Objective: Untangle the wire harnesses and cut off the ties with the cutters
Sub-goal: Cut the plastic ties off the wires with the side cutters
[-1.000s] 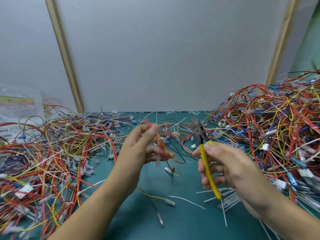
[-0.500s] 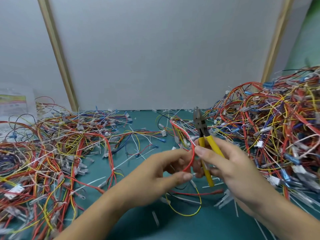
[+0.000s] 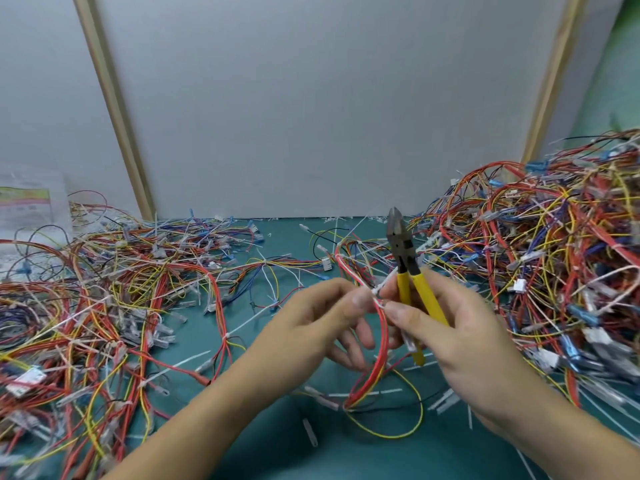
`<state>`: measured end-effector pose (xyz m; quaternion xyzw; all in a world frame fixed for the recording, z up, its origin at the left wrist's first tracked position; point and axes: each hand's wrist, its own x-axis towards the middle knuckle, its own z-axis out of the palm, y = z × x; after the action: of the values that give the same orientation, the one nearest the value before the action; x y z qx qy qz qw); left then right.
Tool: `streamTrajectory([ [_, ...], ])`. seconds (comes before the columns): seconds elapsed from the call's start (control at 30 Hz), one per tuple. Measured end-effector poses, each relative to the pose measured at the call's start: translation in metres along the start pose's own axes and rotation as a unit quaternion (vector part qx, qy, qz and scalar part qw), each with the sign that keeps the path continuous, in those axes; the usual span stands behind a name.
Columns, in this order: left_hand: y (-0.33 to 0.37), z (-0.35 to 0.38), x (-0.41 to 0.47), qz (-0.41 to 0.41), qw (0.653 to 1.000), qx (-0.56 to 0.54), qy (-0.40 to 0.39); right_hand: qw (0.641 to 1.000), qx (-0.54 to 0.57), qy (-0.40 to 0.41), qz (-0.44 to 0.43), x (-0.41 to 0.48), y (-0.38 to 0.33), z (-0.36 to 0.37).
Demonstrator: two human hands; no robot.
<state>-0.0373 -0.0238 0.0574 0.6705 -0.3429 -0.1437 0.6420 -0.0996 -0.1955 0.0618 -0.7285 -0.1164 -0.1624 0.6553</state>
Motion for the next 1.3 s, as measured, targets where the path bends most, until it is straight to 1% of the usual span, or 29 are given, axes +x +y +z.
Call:
streamTrajectory([
  [0.07, 0.000, 0.000, 0.003, -0.001, 0.999, -0.029, 0.042, 1.000, -0.014, -0.020, 0.008, -0.001, 0.001, 0.002],
  [0.17, -0.002, 0.000, 0.005, 0.012, 0.997, -0.042, 0.070, 0.999, -0.009, -0.040, 0.017, -0.002, 0.001, 0.003],
  [0.27, -0.003, -0.001, 0.004, 0.042, 0.994, -0.041, 0.097, 1.000, -0.014, -0.018, 0.019, -0.002, 0.001, 0.004],
  [0.37, -0.003, -0.002, 0.004, 0.085, 0.990, -0.004, 0.113, 1.000, -0.013, 0.015, 0.013, -0.001, 0.000, 0.003],
  [0.5, -0.004, 0.001, 0.001, 0.106, 0.988, 0.068, 0.094, 1.000, -0.003, 0.023, 0.006, -0.002, 0.002, 0.004],
  [0.6, -0.003, 0.003, -0.002, 0.099, 0.988, 0.086, 0.081, 1.000, -0.012, 0.024, -0.002, -0.002, 0.003, 0.006],
  [0.7, -0.002, 0.003, -0.003, 0.096, 0.990, 0.066, 0.072, 0.999, -0.023, 0.025, -0.016, -0.003, 0.003, 0.008],
  [0.93, 0.001, 0.006, 0.001, 0.101, 0.993, 0.019, 0.056, 0.998, -0.019, 0.057, -0.037, -0.004, 0.005, 0.012],
  [1.1, 0.000, 0.009, -0.002, 0.071, 0.996, -0.049, 0.023, 0.996, -0.025, 0.067, -0.059, -0.003, 0.003, 0.011],
  [1.2, 0.001, 0.011, -0.002, 0.068, 0.995, -0.068, 0.035, 0.995, -0.026, 0.083, -0.048, -0.001, 0.004, 0.007],
  [1.3, 0.004, 0.006, 0.000, 0.084, 0.992, -0.063, 0.066, 0.996, -0.020, 0.082, -0.008, 0.001, 0.005, 0.003],
])
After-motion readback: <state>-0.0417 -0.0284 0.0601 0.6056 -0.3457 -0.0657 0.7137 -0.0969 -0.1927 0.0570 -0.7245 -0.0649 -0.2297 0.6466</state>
